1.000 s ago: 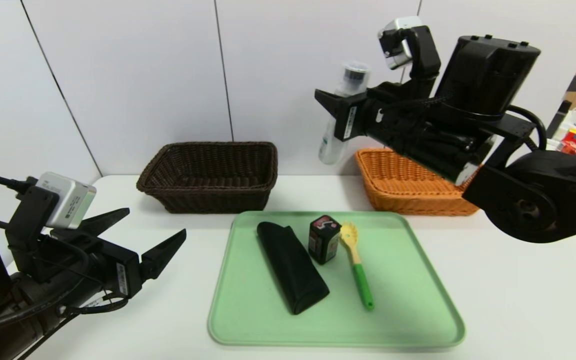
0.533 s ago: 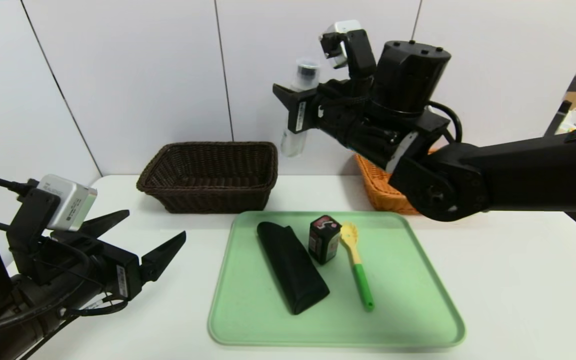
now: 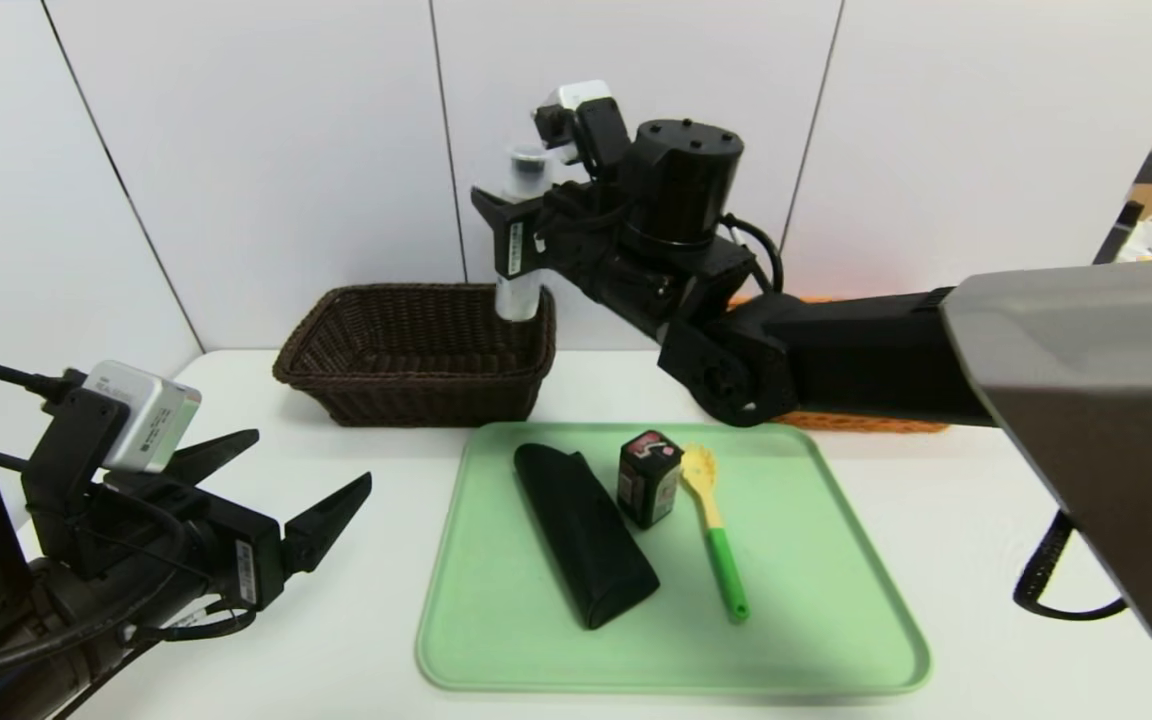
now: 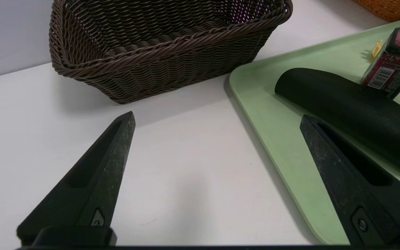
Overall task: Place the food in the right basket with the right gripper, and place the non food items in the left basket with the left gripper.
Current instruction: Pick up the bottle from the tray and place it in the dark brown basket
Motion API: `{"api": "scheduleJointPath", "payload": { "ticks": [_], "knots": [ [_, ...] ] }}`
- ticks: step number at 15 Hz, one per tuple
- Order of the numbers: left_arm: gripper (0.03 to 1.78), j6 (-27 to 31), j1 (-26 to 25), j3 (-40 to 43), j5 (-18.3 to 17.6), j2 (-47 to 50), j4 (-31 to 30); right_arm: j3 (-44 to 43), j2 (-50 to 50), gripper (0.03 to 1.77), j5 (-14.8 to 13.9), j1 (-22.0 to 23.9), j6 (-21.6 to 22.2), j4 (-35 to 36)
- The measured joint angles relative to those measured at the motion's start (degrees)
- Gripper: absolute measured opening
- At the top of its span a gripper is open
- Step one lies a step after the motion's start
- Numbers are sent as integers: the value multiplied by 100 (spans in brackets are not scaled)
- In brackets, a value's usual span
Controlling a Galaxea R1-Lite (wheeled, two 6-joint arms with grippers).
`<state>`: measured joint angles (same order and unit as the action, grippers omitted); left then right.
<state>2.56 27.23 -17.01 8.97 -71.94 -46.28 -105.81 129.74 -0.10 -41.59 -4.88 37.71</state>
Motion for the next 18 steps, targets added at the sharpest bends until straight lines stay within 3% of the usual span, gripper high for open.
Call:
{"api": "scheduleJointPath", "payload": {
  "ticks": [3, 9, 18],
  "knots": [
    [169, -2, 0, 12, 0, -5, 2, -516, 410, 73, 141, -30, -2, -204],
    [169, 7, 0, 50, 1, -22, 5, -636, 936, 73, 323, -33, 2, -168],
    [169, 5, 2, 155, 9, -2, -11, -642, 1058, 73, 323, 83, -2, -166]
  ]
}}
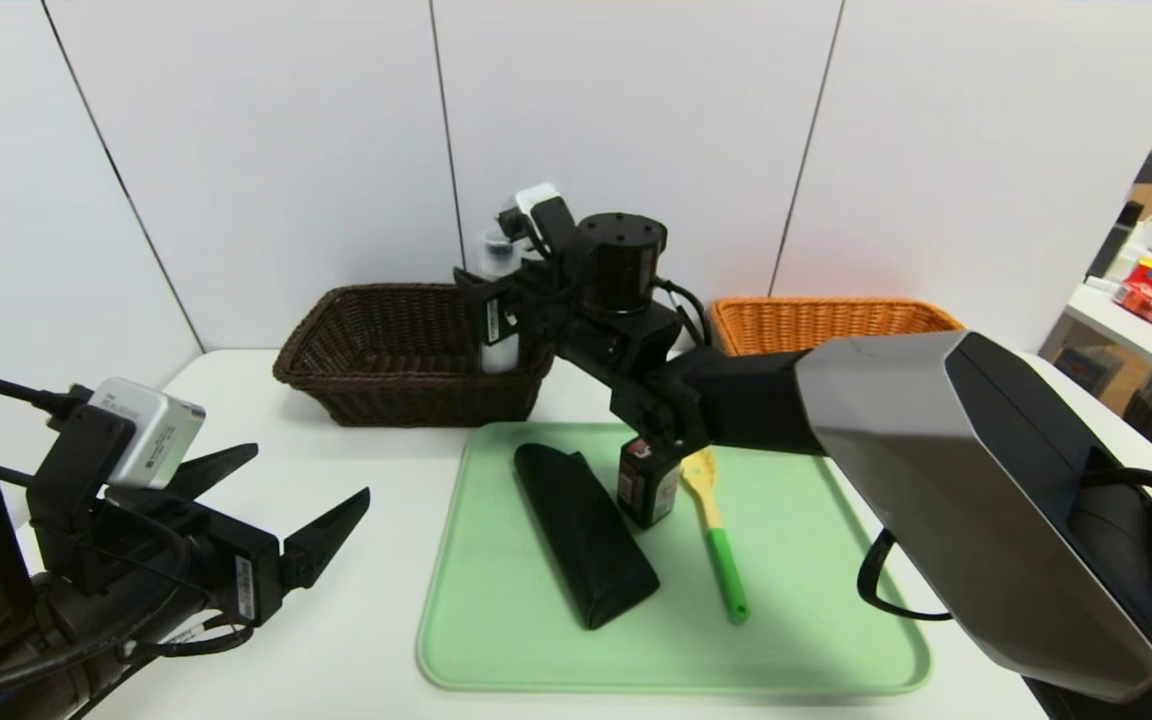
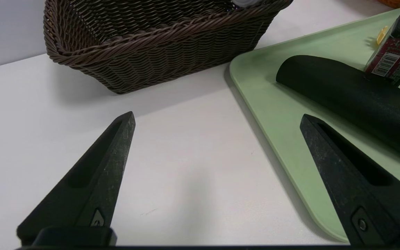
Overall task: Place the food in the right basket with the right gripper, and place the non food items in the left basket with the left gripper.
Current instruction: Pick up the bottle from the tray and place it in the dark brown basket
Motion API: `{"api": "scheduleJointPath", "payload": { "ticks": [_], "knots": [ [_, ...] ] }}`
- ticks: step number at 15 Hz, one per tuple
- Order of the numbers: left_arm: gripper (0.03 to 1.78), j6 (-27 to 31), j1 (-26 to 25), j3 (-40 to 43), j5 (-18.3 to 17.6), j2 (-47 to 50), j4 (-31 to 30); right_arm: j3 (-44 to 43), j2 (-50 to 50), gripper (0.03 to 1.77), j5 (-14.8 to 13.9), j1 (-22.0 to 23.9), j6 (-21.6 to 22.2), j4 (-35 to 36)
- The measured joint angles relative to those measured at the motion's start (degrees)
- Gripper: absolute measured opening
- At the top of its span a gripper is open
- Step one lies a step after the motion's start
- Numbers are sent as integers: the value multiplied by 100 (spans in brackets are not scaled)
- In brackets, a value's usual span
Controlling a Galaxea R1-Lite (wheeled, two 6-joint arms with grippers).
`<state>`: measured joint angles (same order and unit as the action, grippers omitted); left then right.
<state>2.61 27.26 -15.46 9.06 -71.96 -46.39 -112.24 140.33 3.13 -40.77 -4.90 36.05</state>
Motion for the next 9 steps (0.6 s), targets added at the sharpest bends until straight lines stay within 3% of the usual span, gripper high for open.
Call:
{"api": "scheduleJointPath", "payload": {
  "ticks": [2, 9],
  "knots": [
    [169, 6, 0, 0, 1, 0, -2, 0, -5, 73, -7, 37, -20, 13],
    [169, 9, -2, -28, 28, 2, 0, 0, -37, 130, -16, 150, -166, 69]
  ]
}}
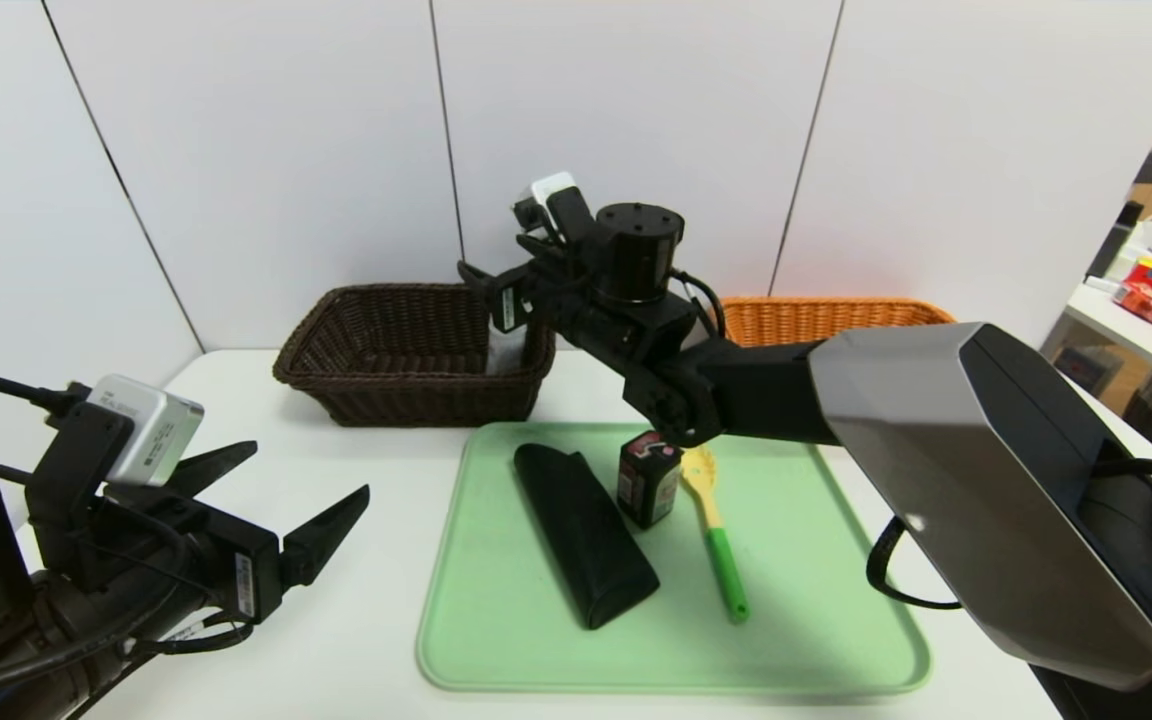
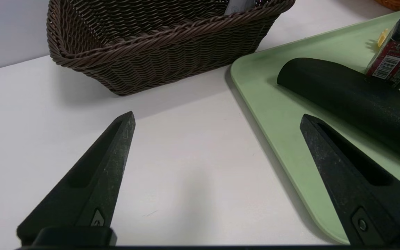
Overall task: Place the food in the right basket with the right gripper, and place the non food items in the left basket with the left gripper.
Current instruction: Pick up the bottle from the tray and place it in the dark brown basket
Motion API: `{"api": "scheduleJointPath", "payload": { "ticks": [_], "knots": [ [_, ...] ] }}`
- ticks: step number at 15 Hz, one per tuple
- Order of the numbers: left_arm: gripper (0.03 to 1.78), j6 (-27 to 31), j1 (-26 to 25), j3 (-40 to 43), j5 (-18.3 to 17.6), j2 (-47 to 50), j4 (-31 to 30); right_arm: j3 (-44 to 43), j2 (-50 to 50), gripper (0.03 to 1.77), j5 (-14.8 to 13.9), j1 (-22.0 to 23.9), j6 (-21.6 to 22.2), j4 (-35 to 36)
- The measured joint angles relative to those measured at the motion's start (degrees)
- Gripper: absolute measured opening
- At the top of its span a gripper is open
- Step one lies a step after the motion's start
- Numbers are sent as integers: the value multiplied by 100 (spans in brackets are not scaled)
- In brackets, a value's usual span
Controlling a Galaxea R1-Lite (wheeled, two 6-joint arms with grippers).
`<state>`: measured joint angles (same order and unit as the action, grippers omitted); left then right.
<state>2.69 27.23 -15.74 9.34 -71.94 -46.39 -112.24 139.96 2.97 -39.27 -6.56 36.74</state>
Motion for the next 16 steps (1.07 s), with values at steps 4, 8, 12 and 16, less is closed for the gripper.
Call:
{"api": "scheduleJointPath", "payload": {
  "ticks": [4, 8, 12, 16],
  "knots": [
    [169, 2, 2, 6, 0, 2, 0, 37, -27, 146, -80, 51, -24, 134],
    [169, -6, -4, 50, 0, 16, 0, 775, -416, 156, -56, 126, -44, 156],
    [169, -9, -4, 44, 0, 24, -24, 2150, -1100, 162, -45, 158, -151, 636],
    [169, 2, -6, 63, 0, 48, -129, 3729, -2147, 166, -44, 189, -206, 1061]
  ]
}}
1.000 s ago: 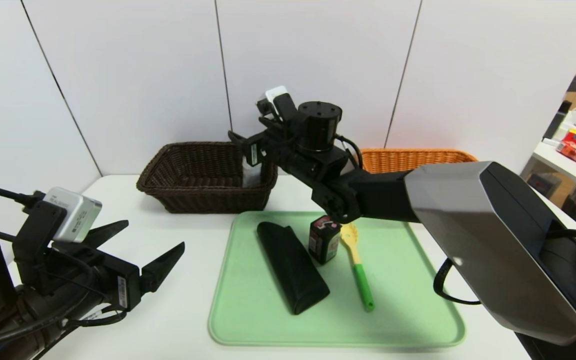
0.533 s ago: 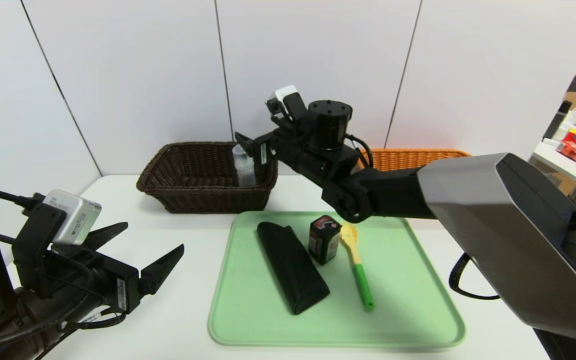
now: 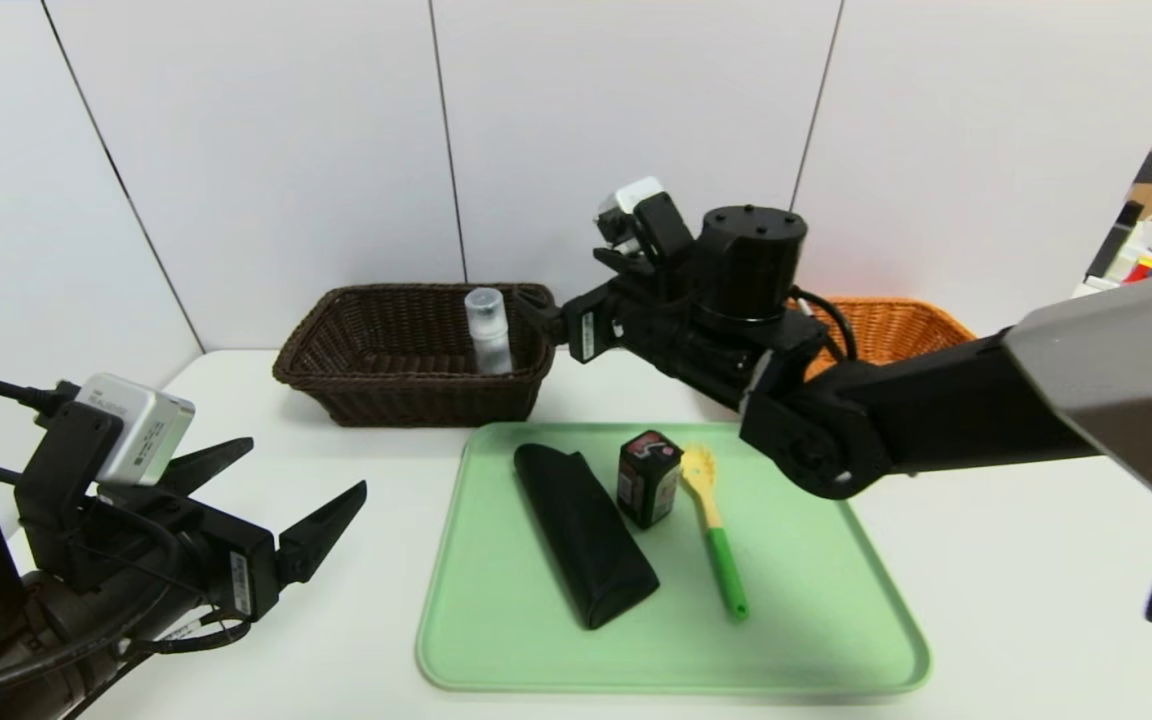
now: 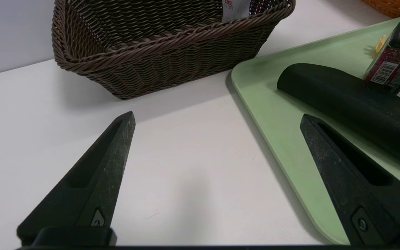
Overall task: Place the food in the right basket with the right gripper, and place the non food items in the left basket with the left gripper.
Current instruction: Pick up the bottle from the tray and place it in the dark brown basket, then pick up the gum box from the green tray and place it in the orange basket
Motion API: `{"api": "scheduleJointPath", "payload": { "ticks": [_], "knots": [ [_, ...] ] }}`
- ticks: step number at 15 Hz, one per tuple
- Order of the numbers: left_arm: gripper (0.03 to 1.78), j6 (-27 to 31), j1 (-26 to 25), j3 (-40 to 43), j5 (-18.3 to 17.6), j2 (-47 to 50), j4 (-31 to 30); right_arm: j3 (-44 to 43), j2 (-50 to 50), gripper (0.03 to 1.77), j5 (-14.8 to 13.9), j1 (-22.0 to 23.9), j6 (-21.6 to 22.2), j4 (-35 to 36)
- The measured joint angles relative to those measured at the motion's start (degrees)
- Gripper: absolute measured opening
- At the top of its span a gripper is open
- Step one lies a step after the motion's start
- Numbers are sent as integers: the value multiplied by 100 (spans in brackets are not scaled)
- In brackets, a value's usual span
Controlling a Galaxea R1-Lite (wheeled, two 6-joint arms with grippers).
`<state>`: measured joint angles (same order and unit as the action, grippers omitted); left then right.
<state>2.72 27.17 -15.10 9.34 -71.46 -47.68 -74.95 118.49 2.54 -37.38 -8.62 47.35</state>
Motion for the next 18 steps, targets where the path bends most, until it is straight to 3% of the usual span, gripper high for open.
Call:
{"api": "scheduleJointPath", "payload": {
  "ticks": [7, 10, 14, 18],
  "knots": [
    [169, 41, 6, 96, 0, 106, 11, 2070, -1812, 169, -74, 150, -105, 22],
    [169, 41, 9, 127, -2, 132, 11, 2758, -2445, 169, -283, 161, -98, -55],
    [169, 41, 57, 144, -2, 156, 9, 3462, -2911, 169, -482, 160, -52, -110],
    [169, 44, 91, 185, 0, 182, 13, 3981, -3137, 169, -507, 128, 20, -57]
  ]
}}
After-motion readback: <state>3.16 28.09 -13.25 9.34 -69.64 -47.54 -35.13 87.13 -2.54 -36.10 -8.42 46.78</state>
